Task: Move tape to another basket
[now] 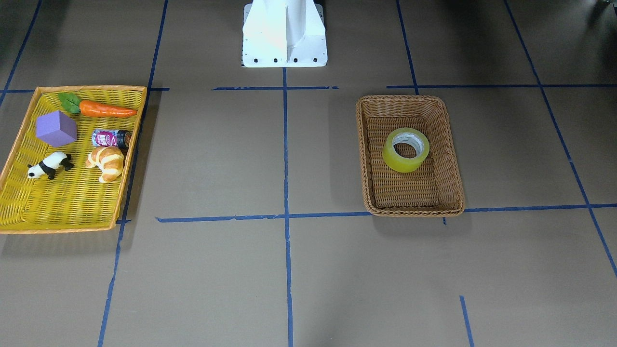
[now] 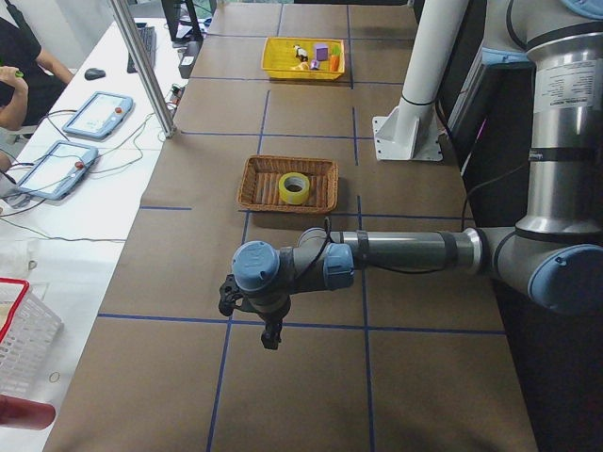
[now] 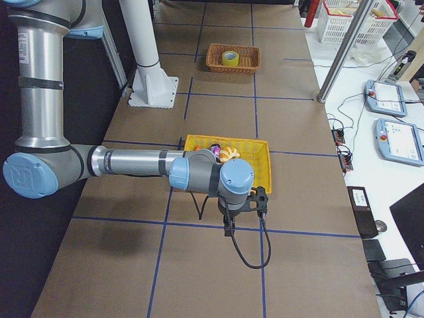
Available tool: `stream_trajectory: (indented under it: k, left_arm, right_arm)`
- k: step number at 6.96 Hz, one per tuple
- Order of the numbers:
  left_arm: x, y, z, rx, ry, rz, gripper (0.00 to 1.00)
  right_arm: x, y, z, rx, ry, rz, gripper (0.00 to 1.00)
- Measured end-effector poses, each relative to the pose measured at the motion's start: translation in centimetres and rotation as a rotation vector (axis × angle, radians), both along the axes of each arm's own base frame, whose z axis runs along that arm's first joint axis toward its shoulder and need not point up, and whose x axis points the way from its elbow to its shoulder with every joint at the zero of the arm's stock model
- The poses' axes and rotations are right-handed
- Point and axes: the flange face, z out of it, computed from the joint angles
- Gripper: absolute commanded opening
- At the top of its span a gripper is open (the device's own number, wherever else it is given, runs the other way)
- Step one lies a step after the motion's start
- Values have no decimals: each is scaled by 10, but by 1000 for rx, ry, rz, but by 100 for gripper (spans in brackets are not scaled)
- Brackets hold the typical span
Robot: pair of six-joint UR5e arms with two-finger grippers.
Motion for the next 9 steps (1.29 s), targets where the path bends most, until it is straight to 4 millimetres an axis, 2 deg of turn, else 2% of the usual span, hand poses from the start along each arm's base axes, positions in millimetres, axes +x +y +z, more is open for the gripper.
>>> stream_trajectory:
  k: [2,4,9]
  left_arm:
    - [0,0,-1,3,0,0,100]
    - [0,-1,-2,6,0,1,100]
    - [0,-1,-2,7,-2,1,100]
  right_arm:
    - [1,1,6,-9,11,-1,100]
    - [1,3,20,-27,10,-5,100]
    - [1,3,22,-35,8,1,100]
